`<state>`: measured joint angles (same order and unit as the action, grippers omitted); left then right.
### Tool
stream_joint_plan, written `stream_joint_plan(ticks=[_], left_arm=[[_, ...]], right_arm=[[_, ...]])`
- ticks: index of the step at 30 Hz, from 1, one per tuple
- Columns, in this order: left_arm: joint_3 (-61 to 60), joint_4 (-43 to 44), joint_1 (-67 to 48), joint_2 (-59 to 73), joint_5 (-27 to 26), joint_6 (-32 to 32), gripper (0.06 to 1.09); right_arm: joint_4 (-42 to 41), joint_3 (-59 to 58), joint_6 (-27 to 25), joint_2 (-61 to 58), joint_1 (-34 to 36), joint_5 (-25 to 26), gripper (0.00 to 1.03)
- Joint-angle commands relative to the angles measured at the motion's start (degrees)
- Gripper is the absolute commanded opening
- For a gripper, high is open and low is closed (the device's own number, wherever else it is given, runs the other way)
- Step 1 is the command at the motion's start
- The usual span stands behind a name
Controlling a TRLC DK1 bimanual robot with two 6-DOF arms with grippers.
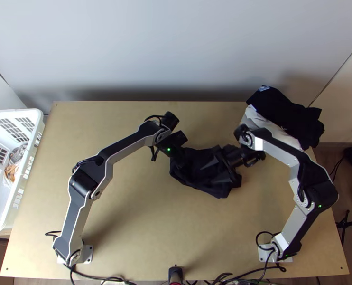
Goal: Fold the t-shirt
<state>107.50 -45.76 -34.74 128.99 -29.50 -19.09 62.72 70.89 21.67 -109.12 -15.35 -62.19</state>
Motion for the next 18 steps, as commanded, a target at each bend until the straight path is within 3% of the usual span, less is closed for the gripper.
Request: stream_joint_plan(ticks=[1, 10, 18], left_arm=[[0.9, -0.1, 0.6, 0.3, -0.1, -0.1, 1.04], [1.2, -0.5, 0.9, 0.1, -0.1, -0.1, 1.04], [1.3, -0.7, 1.4, -0.1, -0.1, 0.0, 1.04]], right_arm=[[11.5, -7.3, -10.8, -0.9, 5.2, 0.0, 0.98], [13.3, -5.2, -14.6, 1.4, 12.2, 7.4, 0.98], [13.0, 19.0, -12.4, 6.7, 5.7, 7.4, 0.98]])
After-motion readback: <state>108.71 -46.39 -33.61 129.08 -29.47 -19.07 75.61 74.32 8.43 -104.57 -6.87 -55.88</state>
